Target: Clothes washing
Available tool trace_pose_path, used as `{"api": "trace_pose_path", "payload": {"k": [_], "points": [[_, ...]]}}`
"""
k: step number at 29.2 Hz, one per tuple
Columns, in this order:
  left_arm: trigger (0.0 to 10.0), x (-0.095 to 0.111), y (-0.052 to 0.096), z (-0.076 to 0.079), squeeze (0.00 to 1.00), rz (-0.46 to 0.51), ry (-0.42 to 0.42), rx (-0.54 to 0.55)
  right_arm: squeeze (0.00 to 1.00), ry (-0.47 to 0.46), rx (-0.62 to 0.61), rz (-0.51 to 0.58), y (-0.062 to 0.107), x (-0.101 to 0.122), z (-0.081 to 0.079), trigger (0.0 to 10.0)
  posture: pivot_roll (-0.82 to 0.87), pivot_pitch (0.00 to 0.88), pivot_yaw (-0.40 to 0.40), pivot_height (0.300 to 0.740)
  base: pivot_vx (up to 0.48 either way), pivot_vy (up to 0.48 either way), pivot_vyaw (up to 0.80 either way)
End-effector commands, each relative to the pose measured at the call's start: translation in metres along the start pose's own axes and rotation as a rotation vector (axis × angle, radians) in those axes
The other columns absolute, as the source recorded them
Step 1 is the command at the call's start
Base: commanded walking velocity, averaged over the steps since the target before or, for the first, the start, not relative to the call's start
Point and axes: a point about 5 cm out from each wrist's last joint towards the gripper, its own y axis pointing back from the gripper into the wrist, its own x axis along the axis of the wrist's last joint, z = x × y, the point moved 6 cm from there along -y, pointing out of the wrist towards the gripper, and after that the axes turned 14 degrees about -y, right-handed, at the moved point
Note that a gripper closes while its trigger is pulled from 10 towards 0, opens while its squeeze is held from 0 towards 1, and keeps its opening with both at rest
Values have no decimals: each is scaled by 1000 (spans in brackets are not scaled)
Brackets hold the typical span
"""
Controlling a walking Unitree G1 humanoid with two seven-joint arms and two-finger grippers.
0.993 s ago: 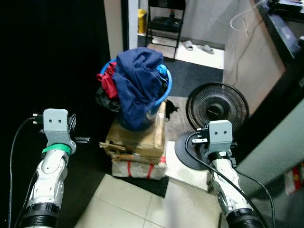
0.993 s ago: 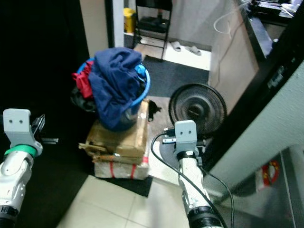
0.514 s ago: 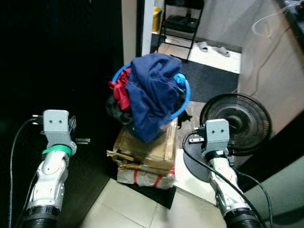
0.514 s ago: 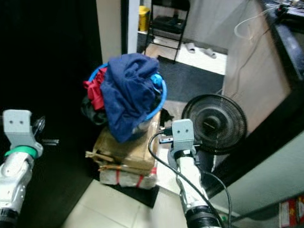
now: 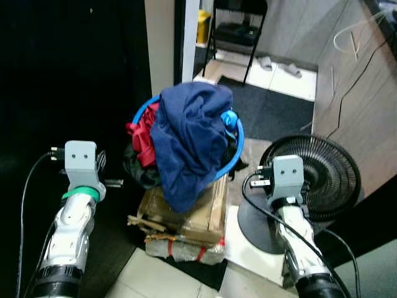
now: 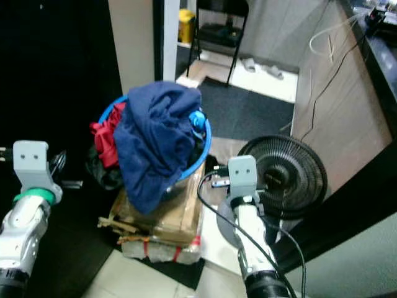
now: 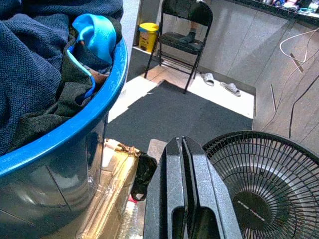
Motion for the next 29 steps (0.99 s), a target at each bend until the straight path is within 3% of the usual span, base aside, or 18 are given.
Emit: {"api": "trace_pose_path", "payload": {"k": [1,8,10,15,20,22,29], "points": [[10000,-6,2,-4,0,-22,0,7,0,-1,-7,-16,2,-3,3,10000,14,27,11,740,0,0,0],[10000,1,1,-2,0,-1,5,-1,0,32,24,-7,0,2,0,10000,16,20,10,740,0,0,0],[10000,10,-1,-6,0,33,-7,13,0,59,42,28,-5,14,-2,10000,14,19,10,740,0,0,0],[10000,20,-3,-11,0,80,-80,22,0,-38,-11,46,-15,28,10,10000,11,20,25,740,0,0,0],[10000,34,-6,-5,0,119,-124,-21,0,-50,-29,36,-15,25,13,10000,13,23,55,740,0,0,0],[10000,55,-15,-1,0,162,-121,-51,0,-58,-12,28,-14,21,3,10000,5,30,103,740,0,0,0],[10000,80,-30,-3,0,184,-38,-52,0,-150,75,33,-18,30,-30,10000,4,34,137,740,0,0,0]]}}
